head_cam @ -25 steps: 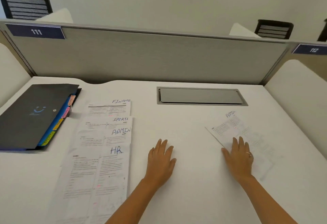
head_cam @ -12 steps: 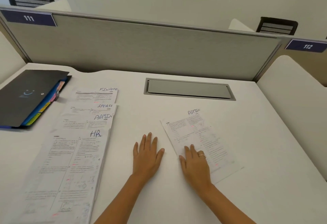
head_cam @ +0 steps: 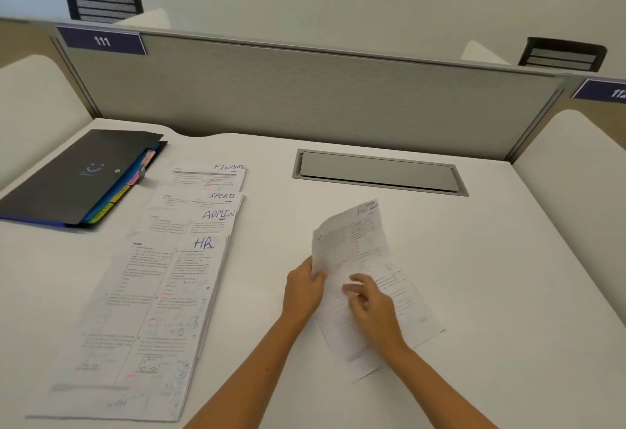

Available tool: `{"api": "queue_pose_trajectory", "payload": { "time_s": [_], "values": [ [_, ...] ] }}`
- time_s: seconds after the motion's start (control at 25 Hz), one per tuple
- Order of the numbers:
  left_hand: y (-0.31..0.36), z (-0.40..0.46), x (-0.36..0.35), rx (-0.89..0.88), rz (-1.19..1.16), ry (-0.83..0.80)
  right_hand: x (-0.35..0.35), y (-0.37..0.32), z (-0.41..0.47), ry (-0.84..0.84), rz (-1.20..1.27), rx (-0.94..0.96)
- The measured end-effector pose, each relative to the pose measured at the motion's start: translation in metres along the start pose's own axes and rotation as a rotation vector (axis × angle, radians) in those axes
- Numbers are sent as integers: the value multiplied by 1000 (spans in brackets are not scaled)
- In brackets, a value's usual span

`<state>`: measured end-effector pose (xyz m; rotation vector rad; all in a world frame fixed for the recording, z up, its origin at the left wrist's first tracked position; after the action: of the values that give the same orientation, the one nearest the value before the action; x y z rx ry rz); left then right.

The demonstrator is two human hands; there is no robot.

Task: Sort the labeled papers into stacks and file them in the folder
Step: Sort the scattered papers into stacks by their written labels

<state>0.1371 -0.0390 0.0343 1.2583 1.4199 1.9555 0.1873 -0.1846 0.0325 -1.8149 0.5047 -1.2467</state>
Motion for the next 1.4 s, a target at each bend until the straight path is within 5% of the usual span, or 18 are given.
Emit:
{"api": "queue_pose_trajectory", "payload": {
  "time_s": [0.2, 0.4, 0.56, 0.72, 1.0, 1.4],
  "values": [
    [16, 8, 43, -55, -108, -26, 56, -28, 43, 311, 110, -155],
    [16, 10, 104, -35, -157, -147, 68, -68, 59, -108, 224, -293],
    [10, 10, 151, -44, -156, -151, 53, -97, 61, -188, 163, -253],
    [-24, 26, 220, -64, 133, -122, 56, -124, 74, -19, 263, -242],
    [-93, 63, 302, -2, 1079, -587, 43, -155, 75, 280, 365, -295],
    [-127, 90, 308, -183, 969, -683, -22, -195, 85, 527, 479, -225]
  ]
}}
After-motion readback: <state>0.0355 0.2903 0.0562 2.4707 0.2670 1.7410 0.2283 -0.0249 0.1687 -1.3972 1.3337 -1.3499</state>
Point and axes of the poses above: each hand's wrist, its own z-axis towards the middle knuckle, its own x-axis out of the back of the hand, y = z × x, the point moved 2 cm from there along z, towards the middle knuckle, and after that the axes turned 14 degrees about -x, right-handed, at the moved point
